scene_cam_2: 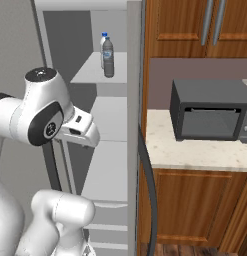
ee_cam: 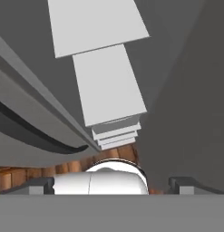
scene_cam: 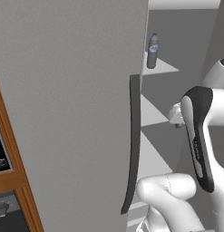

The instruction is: Take the bottled waters from the counter and place them in the freezer to freeze. Close the freezer door after placing the bottles.

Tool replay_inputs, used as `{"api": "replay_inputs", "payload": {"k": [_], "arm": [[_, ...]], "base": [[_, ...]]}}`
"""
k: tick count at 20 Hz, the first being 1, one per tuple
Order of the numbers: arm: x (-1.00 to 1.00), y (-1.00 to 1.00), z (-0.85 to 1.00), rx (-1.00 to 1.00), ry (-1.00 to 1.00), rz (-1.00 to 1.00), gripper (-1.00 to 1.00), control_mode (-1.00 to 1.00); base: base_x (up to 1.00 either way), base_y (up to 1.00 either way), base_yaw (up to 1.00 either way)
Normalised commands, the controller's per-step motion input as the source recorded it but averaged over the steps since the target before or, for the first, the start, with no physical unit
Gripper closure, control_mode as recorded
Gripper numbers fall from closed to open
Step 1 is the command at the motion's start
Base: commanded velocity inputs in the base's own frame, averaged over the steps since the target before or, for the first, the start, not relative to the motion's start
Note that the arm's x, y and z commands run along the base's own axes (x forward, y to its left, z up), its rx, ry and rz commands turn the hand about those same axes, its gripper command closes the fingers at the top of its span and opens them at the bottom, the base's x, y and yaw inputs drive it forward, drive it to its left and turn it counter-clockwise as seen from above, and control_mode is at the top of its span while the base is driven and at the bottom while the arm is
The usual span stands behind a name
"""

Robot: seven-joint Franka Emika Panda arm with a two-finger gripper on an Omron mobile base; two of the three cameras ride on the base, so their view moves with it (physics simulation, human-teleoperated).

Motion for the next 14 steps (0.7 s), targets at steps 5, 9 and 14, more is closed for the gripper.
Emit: {"api": "replay_inputs", "payload": {"k": [5,9,14], "arm": [[-0.13,0.3,-0.74,-0.06,-0.04,0.0,-1.0,-1.0],[0.0,0.3,-0.47,-0.1,-0.06,0.0,-1.0,-1.0],[0.0,0.08,-0.31,0.0,0.0,0.0,-1.0,-1.0]], "base": [[0.0,0.0,0.0],[0.0,0.0,0.0],[0.0,0.0,0.0]]}}
